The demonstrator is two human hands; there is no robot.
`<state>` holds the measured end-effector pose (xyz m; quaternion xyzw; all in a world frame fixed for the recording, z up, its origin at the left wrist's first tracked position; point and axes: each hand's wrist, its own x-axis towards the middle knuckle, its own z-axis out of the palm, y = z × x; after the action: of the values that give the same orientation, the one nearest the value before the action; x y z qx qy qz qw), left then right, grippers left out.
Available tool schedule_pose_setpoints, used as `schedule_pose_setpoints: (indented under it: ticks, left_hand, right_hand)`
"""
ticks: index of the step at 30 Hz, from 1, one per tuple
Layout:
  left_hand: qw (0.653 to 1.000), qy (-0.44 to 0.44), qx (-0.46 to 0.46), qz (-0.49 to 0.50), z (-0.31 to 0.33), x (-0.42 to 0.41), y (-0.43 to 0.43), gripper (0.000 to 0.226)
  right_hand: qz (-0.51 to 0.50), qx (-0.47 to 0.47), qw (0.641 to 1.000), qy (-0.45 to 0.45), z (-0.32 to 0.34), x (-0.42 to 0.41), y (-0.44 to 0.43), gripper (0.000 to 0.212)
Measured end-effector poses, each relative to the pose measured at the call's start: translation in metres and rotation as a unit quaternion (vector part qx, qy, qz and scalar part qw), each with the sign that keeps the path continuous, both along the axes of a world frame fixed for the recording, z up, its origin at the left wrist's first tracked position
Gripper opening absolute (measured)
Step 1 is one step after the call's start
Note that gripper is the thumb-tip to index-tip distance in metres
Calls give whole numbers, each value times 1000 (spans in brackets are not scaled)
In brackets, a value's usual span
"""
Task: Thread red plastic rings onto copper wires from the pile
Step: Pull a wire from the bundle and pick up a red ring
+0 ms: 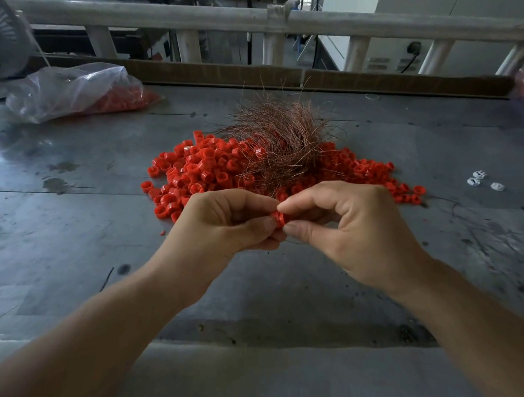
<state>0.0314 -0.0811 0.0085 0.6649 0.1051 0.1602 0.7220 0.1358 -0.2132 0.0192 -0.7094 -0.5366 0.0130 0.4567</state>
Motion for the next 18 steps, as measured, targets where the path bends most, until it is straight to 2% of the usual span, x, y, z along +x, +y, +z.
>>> schedule_pose_setpoints:
  ticks: [12, 14, 18]
  left_hand:
    - [999, 11, 38, 13, 1, -2, -6, 22]
    - [999, 5, 48, 16, 1, -3, -6, 22]
    - [1000, 6, -27, -3, 2, -4, -4, 23]
  right_hand:
    - [6, 17, 999, -31, -3, -1, -1, 21]
    - [2, 27, 998, -62, -5, -3, 0, 18]
    - [-6, 45, 997, -59, -5, -5, 0, 17]
